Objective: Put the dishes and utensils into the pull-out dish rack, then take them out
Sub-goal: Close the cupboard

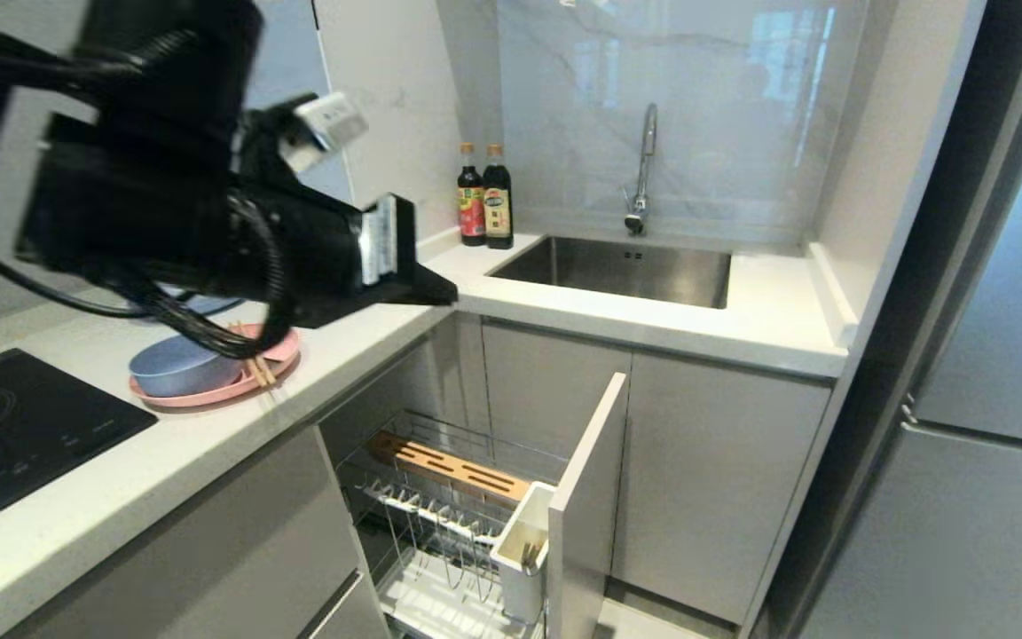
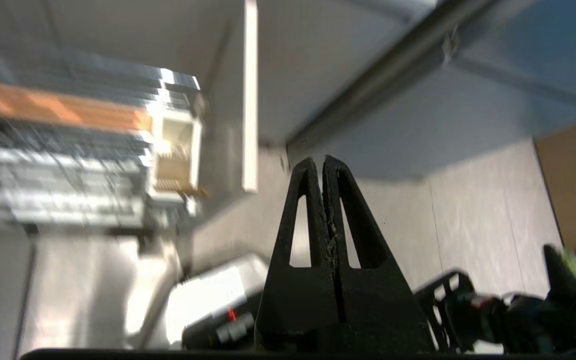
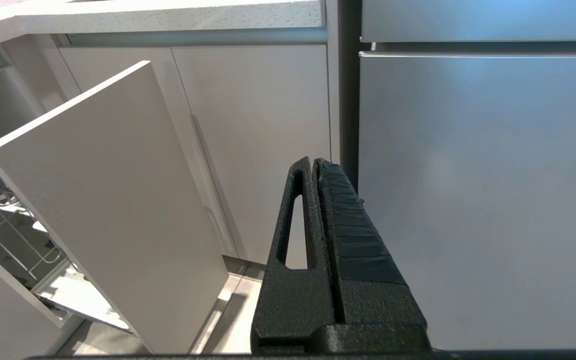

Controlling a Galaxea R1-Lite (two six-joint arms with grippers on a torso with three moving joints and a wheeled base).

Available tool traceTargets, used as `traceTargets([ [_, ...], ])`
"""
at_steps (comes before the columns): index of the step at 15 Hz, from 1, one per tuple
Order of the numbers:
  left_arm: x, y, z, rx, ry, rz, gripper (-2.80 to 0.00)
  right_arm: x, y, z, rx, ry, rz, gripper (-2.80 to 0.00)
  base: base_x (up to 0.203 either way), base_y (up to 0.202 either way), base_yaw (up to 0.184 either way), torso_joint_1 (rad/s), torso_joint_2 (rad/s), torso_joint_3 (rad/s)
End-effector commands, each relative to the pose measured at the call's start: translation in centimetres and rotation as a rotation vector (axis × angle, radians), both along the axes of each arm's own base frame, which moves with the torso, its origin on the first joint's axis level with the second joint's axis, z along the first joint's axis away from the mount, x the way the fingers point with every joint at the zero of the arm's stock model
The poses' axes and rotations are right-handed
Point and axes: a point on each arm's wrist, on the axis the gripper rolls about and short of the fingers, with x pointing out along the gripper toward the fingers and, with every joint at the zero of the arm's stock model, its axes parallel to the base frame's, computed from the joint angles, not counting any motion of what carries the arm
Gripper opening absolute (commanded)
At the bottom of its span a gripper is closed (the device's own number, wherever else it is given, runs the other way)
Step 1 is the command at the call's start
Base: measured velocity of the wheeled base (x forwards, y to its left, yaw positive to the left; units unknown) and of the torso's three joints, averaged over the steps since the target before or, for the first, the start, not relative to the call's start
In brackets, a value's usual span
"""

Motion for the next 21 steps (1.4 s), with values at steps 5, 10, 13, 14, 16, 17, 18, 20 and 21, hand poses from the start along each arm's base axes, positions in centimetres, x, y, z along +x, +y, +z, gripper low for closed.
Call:
traceTargets([
  [5, 5.8, -7.1, -8.6, 0.128, 0.211, -0.041, -2.80, 0.0, 0.0, 0.0, 0.001, -0.005, 0.000, -2.80, 0.000, 0.000, 0.000, 0.000, 0.00, 0.000],
  [10, 8.9, -9.7, -12.4, 0.167, 0.254, -0.044, -2.80, 0.0, 0.0, 0.0, 0.001, -0.005, 0.000, -2.80, 0.000, 0.000, 0.000, 0.000, 0.00, 0.000],
  [13, 9.2, -11.7, -15.3, 0.211, 0.301, -0.076, -2.80, 0.0, 0.0, 0.0, 0.001, -0.005, 0.000, -2.80, 0.000, 0.000, 0.000, 0.000, 0.00, 0.000],
  [14, 9.3, -12.2, -16.2, 0.225, 0.315, -0.081, -2.80, 0.0, 0.0, 0.0, 0.001, -0.005, 0.000, -2.80, 0.000, 0.000, 0.000, 0.000, 0.00, 0.000],
  [16, 9.4, -13.1, -17.8, 0.253, 0.337, -0.087, -2.80, 0.0, 0.0, 0.0, 0.001, -0.005, 0.000, -2.80, 0.000, 0.000, 0.000, 0.000, 0.00, 0.000],
  [17, 9.5, -13.4, -18.6, 0.266, 0.344, -0.086, -2.80, 0.0, 0.0, 0.0, 0.001, -0.005, 0.000, -2.80, 0.000, 0.000, 0.000, 0.000, 0.00, 0.000],
  [18, 9.5, -13.7, -19.2, 0.283, 0.346, -0.081, -2.80, 0.0, 0.0, 0.0, 0.001, -0.005, 0.000, -2.80, 0.000, 0.000, 0.000, 0.000, 0.00, 0.000],
  [20, 9.7, -14.3, -20.5, 0.320, 0.345, -0.063, -2.80, 0.0, 0.0, 0.0, 0.001, -0.005, 0.000, -2.80, 0.000, 0.000, 0.000, 0.000, 0.00, 0.000],
  [21, 10.0, -14.4, -21.0, 0.339, 0.338, -0.046, -2.80, 0.0, 0.0, 0.0, 0.001, -0.005, 0.000, -2.80, 0.000, 0.000, 0.000, 0.000, 0.00, 0.000],
])
